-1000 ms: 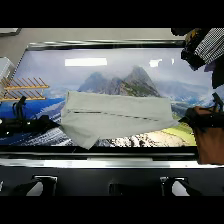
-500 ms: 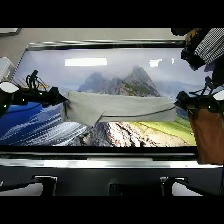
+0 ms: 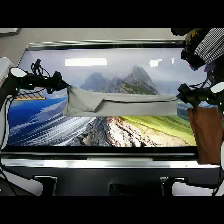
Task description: Fold the clothes and pants, and hang the long-sleeved shirts on hangers.
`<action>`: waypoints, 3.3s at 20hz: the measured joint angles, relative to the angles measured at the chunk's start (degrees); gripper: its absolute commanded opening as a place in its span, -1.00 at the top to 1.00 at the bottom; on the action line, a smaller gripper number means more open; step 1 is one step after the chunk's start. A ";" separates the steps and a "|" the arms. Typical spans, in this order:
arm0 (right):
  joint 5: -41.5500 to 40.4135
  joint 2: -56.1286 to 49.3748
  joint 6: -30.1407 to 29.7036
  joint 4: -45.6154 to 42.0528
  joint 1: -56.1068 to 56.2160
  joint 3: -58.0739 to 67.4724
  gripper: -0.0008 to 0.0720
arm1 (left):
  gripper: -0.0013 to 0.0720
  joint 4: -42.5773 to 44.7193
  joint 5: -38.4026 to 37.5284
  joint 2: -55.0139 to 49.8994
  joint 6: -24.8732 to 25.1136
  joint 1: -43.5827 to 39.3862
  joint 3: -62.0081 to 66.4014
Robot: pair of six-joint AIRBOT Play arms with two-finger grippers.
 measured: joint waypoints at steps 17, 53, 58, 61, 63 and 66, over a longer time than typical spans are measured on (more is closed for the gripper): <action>12.63 -7.54 -1.99 3.61 -7.72 8.35 -0.69 | 0.04 7.67 -5.77 -7.96 -0.55 -0.31 16.20; 30.38 6.05 -2.10 -4.52 -1.11 28.57 0.86 | 0.92 -7.98 13.18 -15.76 -8.92 -36.00 10.47; 33.18 8.52 -0.81 -4.76 -1.11 30.64 0.86 | 0.92 -15.34 19.26 -24.57 -11.91 -44.33 19.65; 33.68 9.11 -0.50 -3.72 -1.09 30.95 0.86 | 0.92 -18.16 22.14 -27.32 -13.92 -47.63 21.70; 33.73 9.27 -0.44 -3.21 -1.07 31.04 0.86 | 0.92 -19.56 23.54 -28.50 -14.97 -49.59 22.32; 33.62 9.35 -0.52 -2.56 -1.07 31.08 0.86 | 0.92 -21.64 25.35 -29.83 -15.34 -52.06 22.69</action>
